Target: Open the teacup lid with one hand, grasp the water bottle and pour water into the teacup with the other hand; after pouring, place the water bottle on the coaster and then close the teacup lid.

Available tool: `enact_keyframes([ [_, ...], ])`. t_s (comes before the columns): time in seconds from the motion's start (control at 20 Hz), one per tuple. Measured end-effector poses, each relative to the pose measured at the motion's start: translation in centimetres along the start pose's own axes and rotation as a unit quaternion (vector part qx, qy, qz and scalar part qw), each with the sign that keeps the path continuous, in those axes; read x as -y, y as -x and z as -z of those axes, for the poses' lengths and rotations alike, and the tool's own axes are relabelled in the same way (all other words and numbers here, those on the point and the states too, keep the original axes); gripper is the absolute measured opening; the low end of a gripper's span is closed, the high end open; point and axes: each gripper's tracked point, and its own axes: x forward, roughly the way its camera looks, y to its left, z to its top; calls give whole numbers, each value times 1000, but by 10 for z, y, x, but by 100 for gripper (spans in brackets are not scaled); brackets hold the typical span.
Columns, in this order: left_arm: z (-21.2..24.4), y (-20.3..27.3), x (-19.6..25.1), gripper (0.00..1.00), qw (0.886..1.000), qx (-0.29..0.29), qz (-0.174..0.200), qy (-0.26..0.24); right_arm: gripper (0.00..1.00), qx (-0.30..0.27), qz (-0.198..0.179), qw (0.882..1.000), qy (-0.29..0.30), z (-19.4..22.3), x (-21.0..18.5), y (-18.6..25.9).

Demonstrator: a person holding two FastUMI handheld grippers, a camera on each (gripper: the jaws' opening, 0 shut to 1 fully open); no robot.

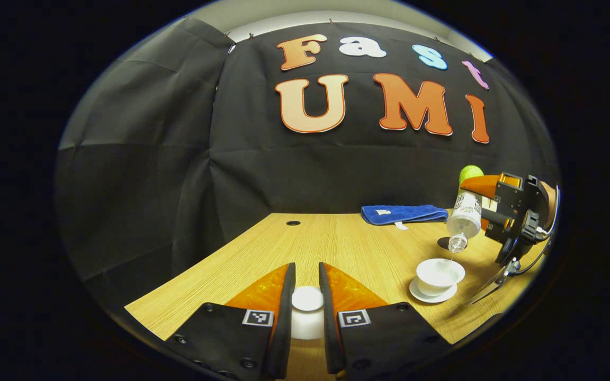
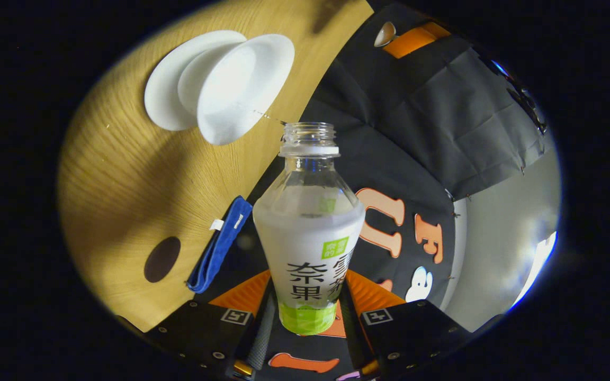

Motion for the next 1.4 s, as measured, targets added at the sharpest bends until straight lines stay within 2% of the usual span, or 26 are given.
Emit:
enact_keyframes([
  [0.1,-1,0,4,30,1000,-1,4,1,61,1,-36,998,-58,-6,-16,5],
  [0.2,-2,-1,9,30,1000,-1,8,2,61,2,-55,992,-110,-13,-24,11],
  [0.35,-7,-1,18,30,1000,1,11,6,61,-3,-78,977,-199,-14,-30,18],
  [0.45,-11,-1,25,29,1000,6,16,9,62,-14,-91,957,-274,-10,-33,17],
  [0.6,-15,-2,38,31,1000,9,23,10,62,-44,-70,926,-368,4,-34,10],
  [0.75,-15,0,46,30,1000,8,25,4,62,-70,-69,894,-437,27,-44,7],
  [0.9,-18,0,53,30,1000,11,24,6,62,-92,-71,855,-505,51,-48,-8],
  [1.25,-23,-3,70,30,999,14,33,10,62,-148,-92,737,-652,78,-86,-22],
  [1.4,-29,-4,79,30,999,19,39,12,62,-148,-99,679,-712,79,-100,-27],
])
